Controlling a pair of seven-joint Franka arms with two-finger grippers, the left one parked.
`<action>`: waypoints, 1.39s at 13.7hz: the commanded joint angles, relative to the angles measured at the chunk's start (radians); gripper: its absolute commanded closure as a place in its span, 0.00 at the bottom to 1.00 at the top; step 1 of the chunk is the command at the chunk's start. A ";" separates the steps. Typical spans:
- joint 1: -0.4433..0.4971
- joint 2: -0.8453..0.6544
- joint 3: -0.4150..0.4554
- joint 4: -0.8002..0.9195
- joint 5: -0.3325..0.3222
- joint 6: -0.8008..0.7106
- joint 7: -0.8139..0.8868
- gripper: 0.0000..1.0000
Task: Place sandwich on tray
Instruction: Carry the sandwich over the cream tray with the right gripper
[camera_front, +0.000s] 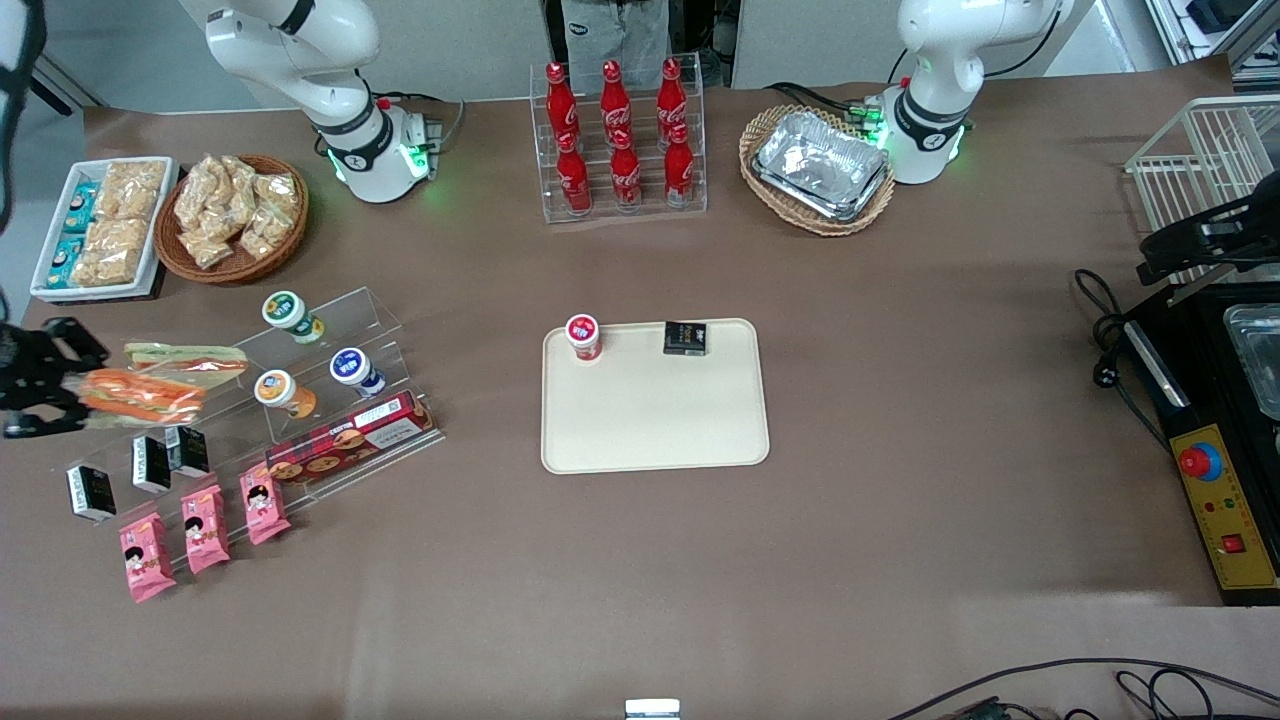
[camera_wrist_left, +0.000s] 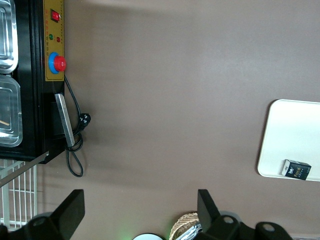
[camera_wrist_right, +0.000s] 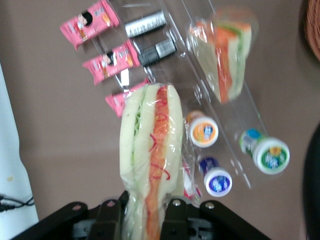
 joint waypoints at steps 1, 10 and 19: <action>0.137 -0.021 -0.010 0.014 0.005 -0.037 0.196 0.83; 0.501 0.042 -0.012 0.019 0.005 0.078 0.632 0.83; 0.734 0.255 -0.012 0.059 0.005 0.347 0.948 0.82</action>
